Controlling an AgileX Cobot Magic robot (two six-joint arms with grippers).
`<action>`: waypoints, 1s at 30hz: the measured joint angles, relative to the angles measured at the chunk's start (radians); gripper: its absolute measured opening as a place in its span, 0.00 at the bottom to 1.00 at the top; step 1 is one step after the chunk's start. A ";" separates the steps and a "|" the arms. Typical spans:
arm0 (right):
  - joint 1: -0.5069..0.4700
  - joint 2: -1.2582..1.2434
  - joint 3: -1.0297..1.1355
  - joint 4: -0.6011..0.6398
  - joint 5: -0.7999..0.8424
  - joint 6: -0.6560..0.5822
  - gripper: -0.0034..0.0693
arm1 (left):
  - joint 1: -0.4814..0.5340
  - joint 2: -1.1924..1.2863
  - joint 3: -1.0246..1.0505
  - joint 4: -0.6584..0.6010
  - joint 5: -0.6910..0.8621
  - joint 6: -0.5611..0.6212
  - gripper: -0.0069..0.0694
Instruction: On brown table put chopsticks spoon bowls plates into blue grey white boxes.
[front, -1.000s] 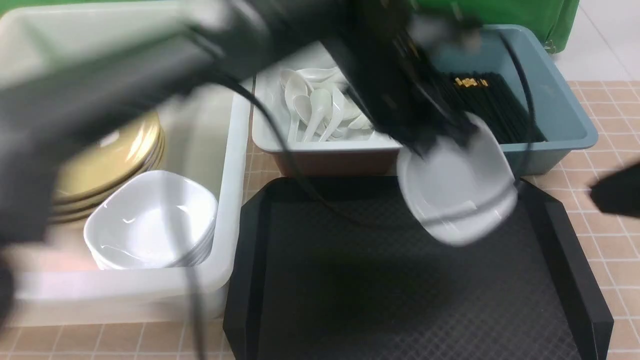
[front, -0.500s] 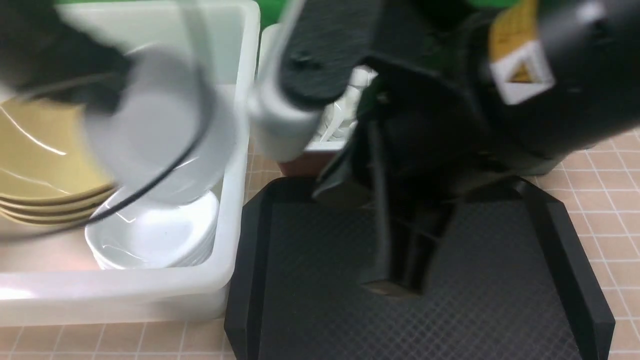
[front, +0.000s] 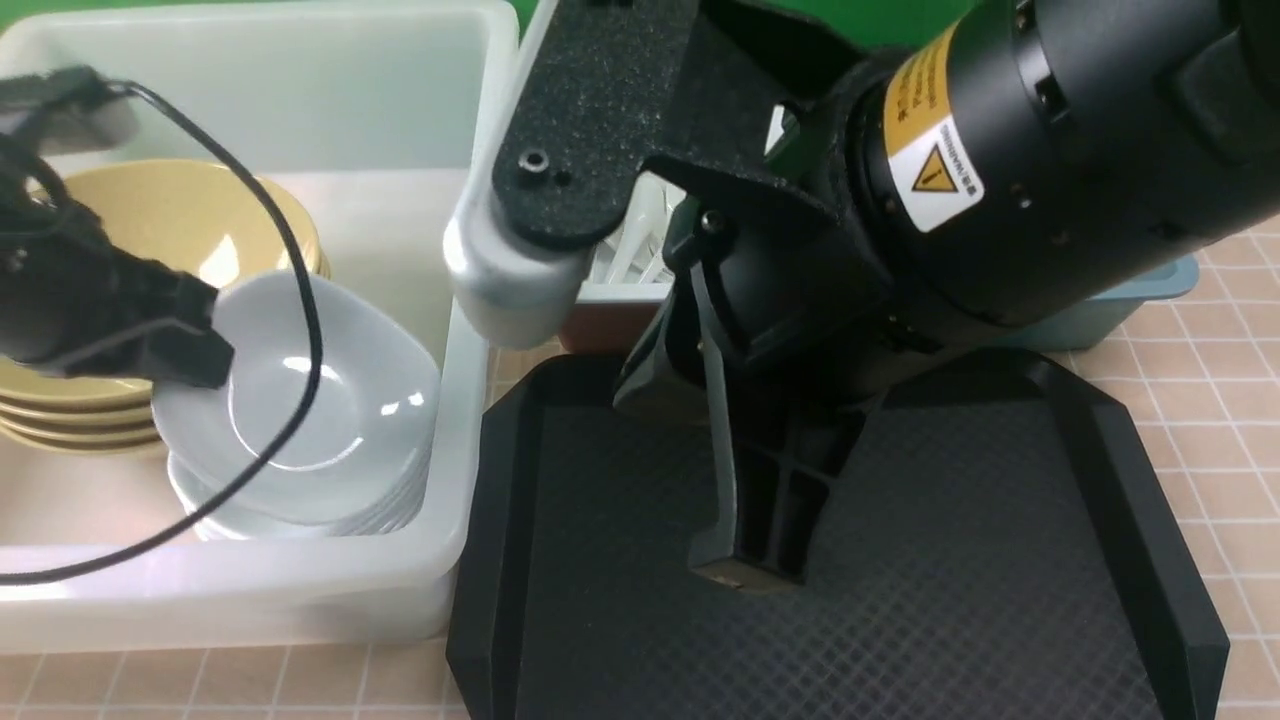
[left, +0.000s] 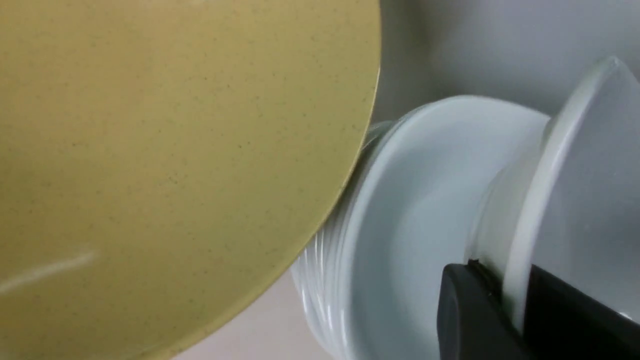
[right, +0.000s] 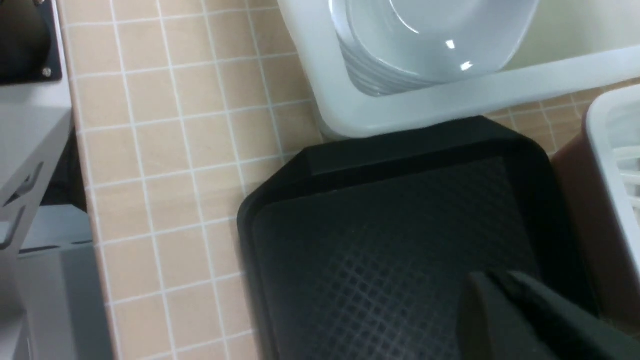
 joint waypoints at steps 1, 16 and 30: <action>0.000 0.000 0.000 0.000 0.002 0.000 0.10 | -0.004 0.007 0.000 0.011 0.001 0.001 0.19; 0.000 0.000 0.000 -0.034 0.035 0.019 0.11 | -0.070 -0.095 -0.115 0.171 0.122 -0.206 0.72; 0.000 -0.369 0.453 -0.042 -0.319 0.083 0.11 | -0.131 -0.733 0.493 0.185 -0.246 -0.233 0.09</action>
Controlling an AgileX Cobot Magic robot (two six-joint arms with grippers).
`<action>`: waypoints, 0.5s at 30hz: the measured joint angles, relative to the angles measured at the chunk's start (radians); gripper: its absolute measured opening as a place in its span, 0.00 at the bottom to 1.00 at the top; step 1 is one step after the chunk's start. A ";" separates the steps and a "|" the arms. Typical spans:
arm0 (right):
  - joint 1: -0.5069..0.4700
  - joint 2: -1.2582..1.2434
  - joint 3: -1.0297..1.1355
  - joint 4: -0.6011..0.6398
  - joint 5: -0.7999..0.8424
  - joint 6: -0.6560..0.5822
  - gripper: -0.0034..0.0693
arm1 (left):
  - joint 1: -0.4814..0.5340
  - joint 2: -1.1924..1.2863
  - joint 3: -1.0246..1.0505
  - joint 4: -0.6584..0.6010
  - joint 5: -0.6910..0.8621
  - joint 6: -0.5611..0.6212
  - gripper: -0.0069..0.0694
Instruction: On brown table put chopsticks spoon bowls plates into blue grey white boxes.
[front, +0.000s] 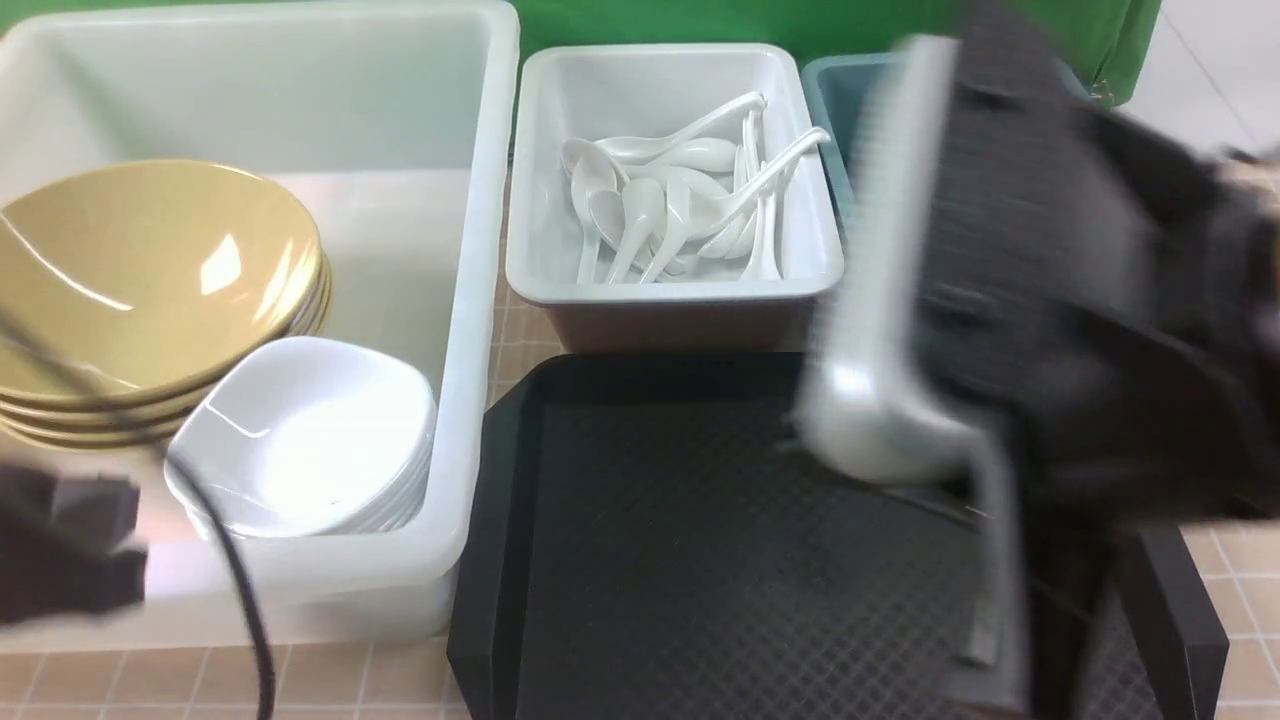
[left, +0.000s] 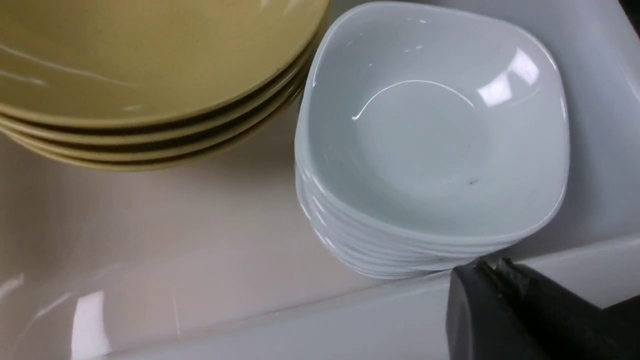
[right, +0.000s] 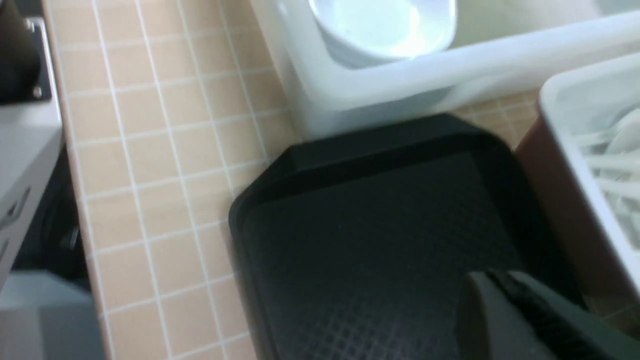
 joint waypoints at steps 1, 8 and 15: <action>0.000 -0.050 0.055 0.001 -0.055 0.000 0.11 | 0.000 -0.062 0.051 0.000 -0.038 0.000 0.09; 0.000 -0.264 0.305 0.025 -0.393 0.001 0.11 | -0.002 -0.263 0.212 0.000 -0.223 0.000 0.09; 0.000 -0.319 0.404 0.031 -0.629 0.002 0.11 | -0.002 -0.335 0.245 0.000 -0.243 0.000 0.09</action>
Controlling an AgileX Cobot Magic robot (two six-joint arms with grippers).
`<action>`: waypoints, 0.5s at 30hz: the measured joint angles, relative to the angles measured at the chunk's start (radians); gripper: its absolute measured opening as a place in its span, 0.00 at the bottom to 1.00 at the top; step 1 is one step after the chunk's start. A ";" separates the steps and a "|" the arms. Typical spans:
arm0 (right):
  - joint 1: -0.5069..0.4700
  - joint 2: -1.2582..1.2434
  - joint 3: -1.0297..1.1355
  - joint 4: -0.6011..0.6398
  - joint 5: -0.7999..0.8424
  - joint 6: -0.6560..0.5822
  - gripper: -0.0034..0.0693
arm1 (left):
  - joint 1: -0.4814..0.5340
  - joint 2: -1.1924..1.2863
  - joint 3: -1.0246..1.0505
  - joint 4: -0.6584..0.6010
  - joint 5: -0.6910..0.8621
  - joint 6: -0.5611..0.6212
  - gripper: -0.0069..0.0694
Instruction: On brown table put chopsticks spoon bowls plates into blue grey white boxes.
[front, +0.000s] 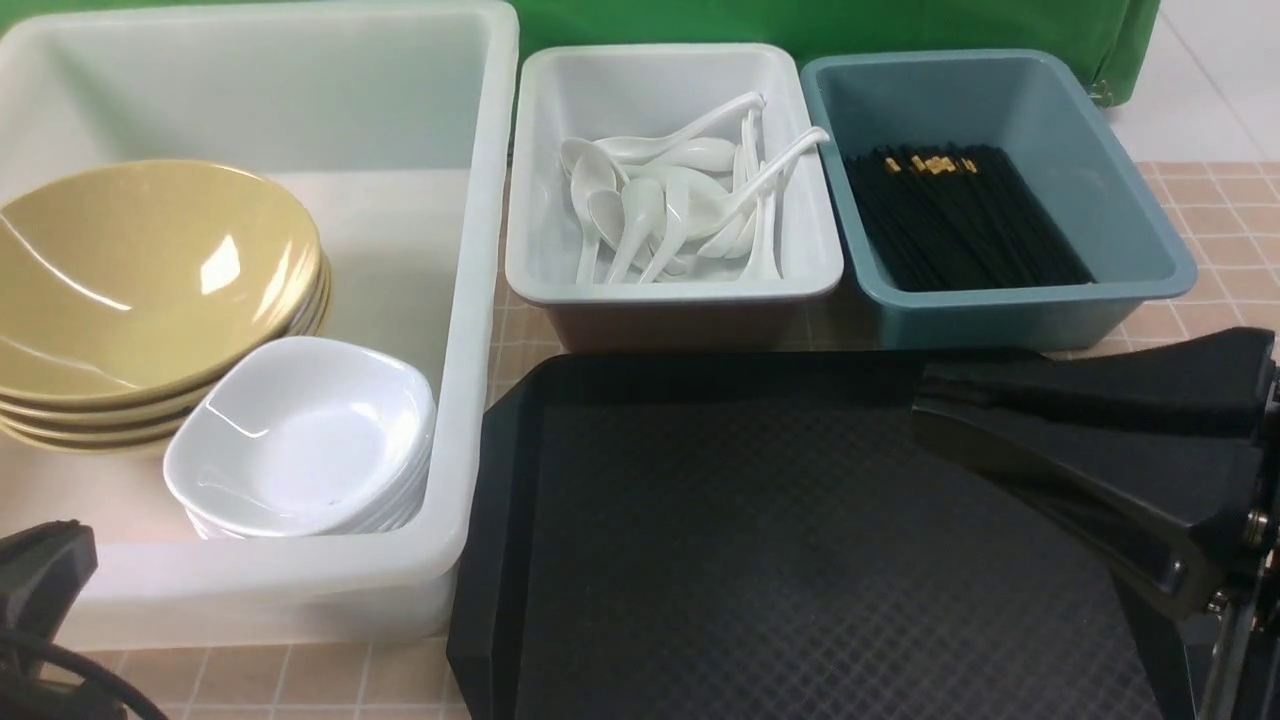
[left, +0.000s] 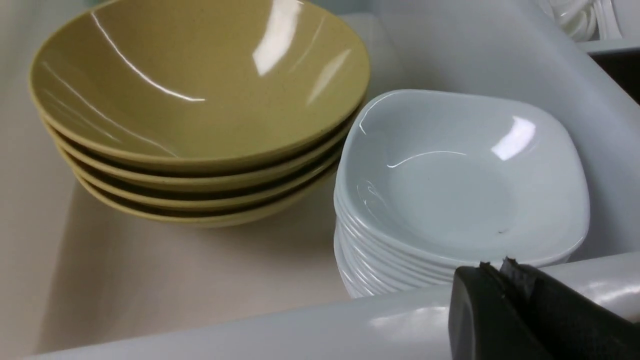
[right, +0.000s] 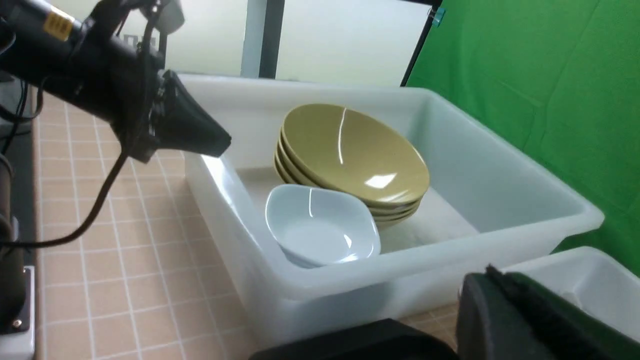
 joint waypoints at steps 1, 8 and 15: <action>0.000 0.000 0.002 0.000 -0.002 0.000 0.11 | 0.000 0.000 0.000 0.000 0.004 0.000 0.09; 0.000 0.000 0.007 0.000 0.002 0.001 0.12 | 0.000 -0.003 0.001 0.000 0.019 0.000 0.09; 0.000 0.000 0.007 0.000 0.002 0.001 0.13 | 0.000 -0.003 0.001 0.000 0.022 0.000 0.09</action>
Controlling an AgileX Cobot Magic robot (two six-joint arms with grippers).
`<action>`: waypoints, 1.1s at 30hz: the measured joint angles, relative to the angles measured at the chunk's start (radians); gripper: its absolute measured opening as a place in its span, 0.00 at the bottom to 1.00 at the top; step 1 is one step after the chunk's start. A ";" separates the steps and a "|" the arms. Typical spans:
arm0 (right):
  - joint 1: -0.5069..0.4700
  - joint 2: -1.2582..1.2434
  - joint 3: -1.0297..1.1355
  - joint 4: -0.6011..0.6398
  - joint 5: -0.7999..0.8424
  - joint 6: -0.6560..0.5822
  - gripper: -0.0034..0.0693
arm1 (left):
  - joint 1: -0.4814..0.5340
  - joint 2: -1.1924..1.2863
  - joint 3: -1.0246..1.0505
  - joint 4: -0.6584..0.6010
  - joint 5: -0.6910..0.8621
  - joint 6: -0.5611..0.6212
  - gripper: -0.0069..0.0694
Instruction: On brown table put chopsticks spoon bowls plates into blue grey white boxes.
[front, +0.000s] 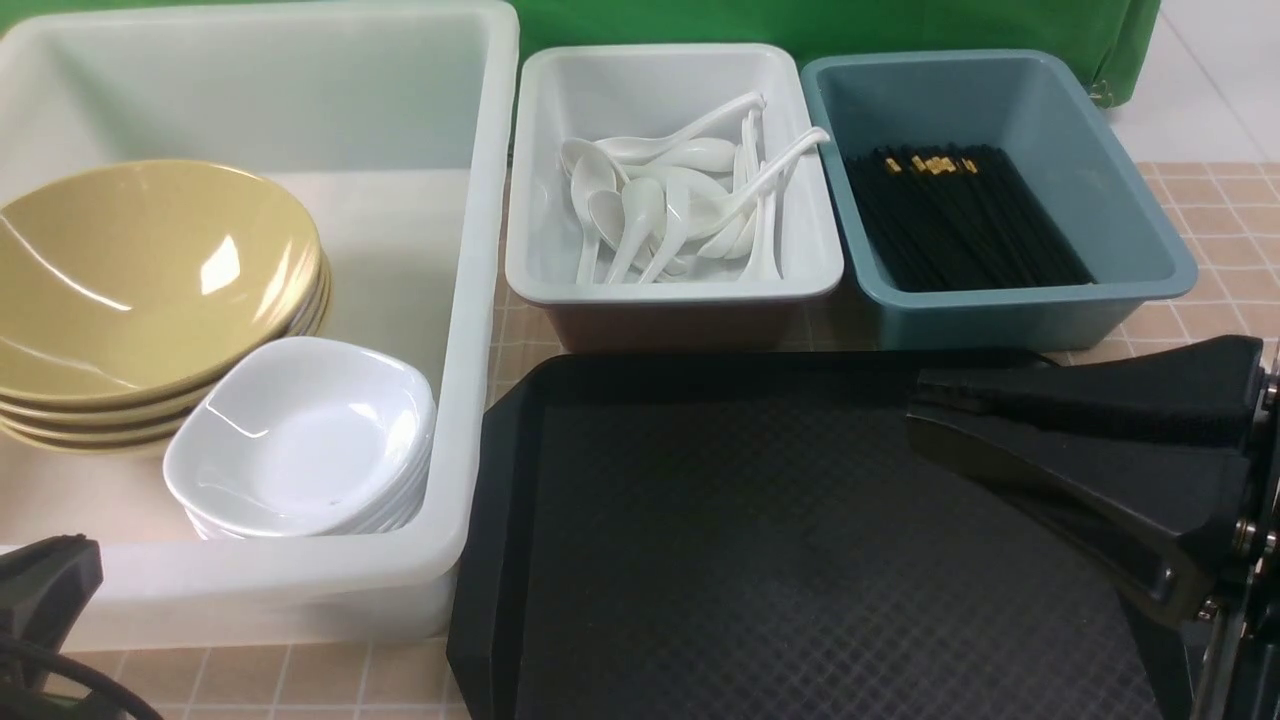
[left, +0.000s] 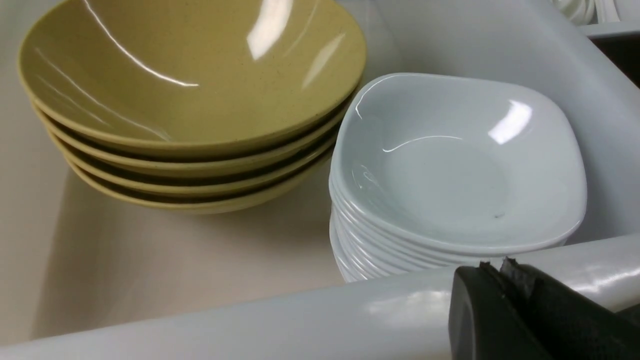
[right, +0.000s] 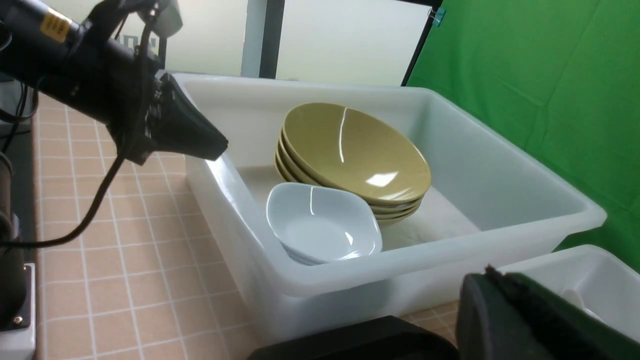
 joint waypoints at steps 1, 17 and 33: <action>0.000 0.000 0.000 0.001 0.000 0.000 0.13 | 0.000 0.000 0.000 0.000 0.000 0.000 0.09; -0.509 -0.331 0.511 0.001 -0.359 0.369 0.10 | 0.000 0.000 0.000 0.000 0.003 0.000 0.09; -1.054 -0.786 0.766 -0.048 0.044 0.444 0.10 | 0.000 0.000 0.000 0.000 0.004 0.000 0.09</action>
